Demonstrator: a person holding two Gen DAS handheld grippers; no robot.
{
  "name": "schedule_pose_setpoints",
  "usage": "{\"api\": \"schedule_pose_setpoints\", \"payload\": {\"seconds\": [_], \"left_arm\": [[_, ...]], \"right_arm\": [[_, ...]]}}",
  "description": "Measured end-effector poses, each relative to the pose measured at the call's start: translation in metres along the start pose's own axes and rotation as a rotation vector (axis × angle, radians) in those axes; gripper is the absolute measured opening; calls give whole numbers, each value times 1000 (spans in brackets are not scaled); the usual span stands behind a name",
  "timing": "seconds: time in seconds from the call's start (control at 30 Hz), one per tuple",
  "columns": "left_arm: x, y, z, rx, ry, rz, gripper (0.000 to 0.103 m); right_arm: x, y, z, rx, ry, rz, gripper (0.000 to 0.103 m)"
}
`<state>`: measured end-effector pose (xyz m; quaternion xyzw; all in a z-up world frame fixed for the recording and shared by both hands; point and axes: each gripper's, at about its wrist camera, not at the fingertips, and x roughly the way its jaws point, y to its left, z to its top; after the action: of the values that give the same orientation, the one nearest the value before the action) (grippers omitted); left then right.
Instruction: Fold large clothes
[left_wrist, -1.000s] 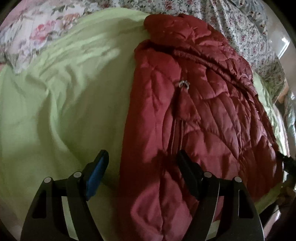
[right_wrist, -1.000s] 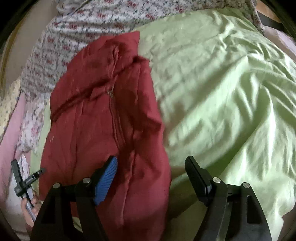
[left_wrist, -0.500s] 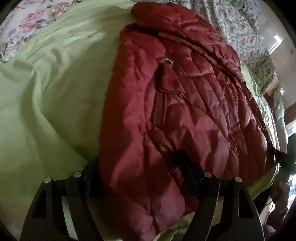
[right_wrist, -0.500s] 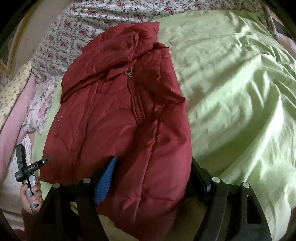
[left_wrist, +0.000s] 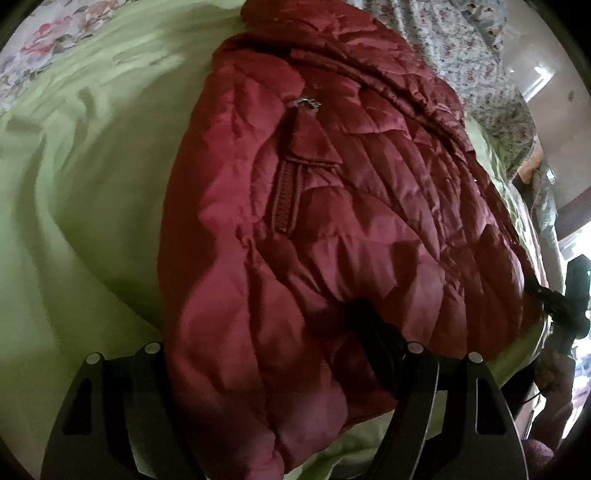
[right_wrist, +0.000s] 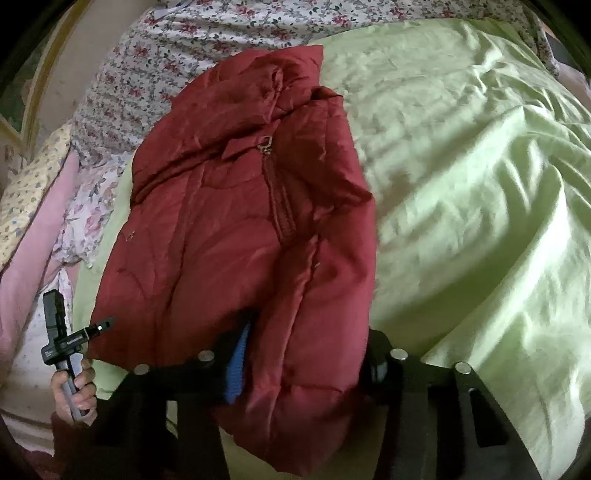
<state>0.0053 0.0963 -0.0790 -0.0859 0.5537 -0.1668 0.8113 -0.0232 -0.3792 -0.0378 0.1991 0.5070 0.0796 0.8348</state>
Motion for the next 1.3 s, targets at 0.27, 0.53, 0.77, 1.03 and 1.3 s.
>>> {"api": "schedule_pose_setpoints", "payload": {"seconds": [0.27, 0.53, 0.77, 1.03, 1.3], "left_arm": [[-21, 0, -4, 41, -51, -46, 18], [-59, -4, 0, 62, -114, -93, 15], [-98, 0, 27, 34, -234, -221, 14], [-109, -14, 68, 34, -326, -219, 14], [-113, -22, 116, 16, -383, -187, 15]], "right_arm": [[-3, 6, -7, -24, -6, 43, 26], [-28, 9, -10, -24, -41, 168, 23], [-55, 18, 6, -21, -132, 284, 21], [-56, 25, 51, 5, -246, 387, 20], [-57, 29, 96, 23, -352, 376, 20]]}}
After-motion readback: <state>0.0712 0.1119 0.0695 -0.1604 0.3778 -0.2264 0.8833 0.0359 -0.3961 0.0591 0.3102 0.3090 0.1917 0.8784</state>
